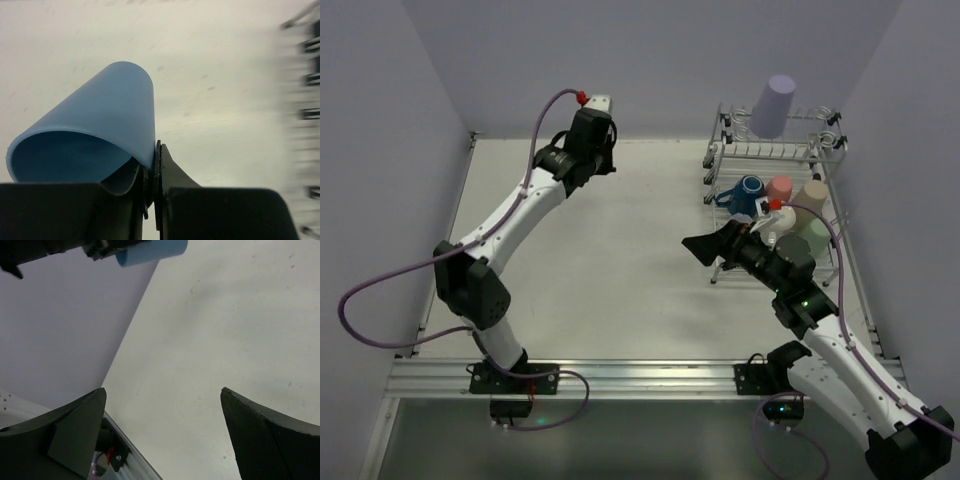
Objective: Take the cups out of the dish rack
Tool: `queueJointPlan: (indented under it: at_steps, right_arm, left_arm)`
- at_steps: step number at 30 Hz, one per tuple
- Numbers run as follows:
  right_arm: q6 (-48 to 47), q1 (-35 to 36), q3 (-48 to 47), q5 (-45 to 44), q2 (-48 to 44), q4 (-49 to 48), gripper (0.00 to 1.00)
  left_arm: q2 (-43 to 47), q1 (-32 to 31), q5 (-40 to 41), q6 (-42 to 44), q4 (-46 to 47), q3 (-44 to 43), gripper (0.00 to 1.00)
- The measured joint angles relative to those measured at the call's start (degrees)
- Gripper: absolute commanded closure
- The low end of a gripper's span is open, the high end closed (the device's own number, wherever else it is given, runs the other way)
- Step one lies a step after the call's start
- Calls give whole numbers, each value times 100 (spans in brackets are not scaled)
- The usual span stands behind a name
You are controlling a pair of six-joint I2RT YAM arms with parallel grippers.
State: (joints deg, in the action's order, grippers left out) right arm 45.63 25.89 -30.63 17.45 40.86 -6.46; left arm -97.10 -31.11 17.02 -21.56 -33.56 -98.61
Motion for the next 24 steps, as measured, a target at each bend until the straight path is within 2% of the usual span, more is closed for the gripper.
queueJointPlan:
  at_steps: [4, 8, 13, 19, 24]
  right_arm:
    - [-393, 42, -57, -48, -79, 485, 1]
    - [-625, 164, -118, -101, -87, 706, 1]
    - [-763, 356, -118, -144, -35, 826, 1]
    - [-822, 514, -129, -153, 208, 824, 1]
    - [-831, 577, -136, -179, 304, 826, 1]
  left_arm:
    - [-1102, 664, 284, 258, -1054, -232, 100]
    - [-1744, 994, 345, 372, -1773, -243, 100]
    - [-1799, 1128, 411, 426, -2149, -256, 100]
    - [-1794, 1239, 260, 474, -2142, -232, 100]
    - [-1788, 1532, -94, 490, -2076, -61, 94]
